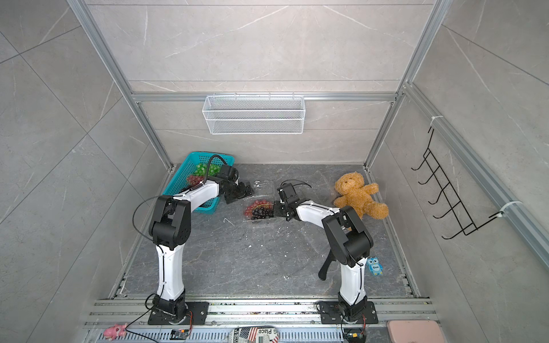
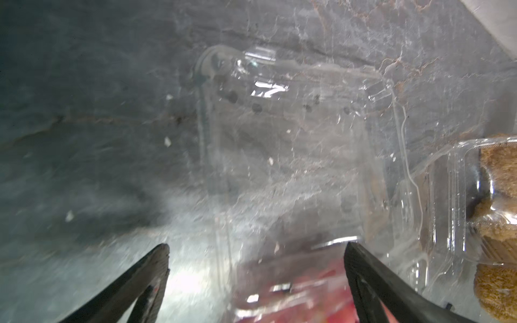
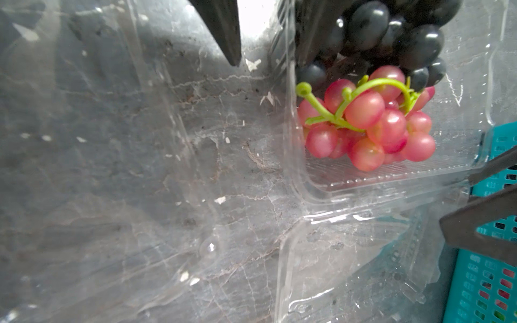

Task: Pack grapes into containers
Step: Place the grape into the packing box, then close the packing box at the center of the board.

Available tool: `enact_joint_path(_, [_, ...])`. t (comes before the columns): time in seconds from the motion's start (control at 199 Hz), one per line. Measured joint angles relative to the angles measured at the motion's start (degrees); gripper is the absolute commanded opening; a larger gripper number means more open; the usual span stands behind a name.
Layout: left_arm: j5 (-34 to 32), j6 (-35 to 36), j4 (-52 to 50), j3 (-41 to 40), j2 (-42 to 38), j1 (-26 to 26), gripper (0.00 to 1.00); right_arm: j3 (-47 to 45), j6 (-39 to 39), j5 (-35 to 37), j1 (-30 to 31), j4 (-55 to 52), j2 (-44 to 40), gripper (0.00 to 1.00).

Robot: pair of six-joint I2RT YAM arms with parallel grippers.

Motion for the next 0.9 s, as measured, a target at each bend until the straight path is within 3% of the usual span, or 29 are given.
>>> enact_joint_path(0.447, [7.2,-3.1,10.2,2.1,4.3,0.7,1.0,2.4,-2.8,0.0,0.0,-0.6,1.7,0.39])
enact_joint_path(0.904, [12.7,-4.8,22.8,-4.5,4.2,1.4,1.0,4.0,-4.0,0.0,0.0,-1.7,2.0,0.49])
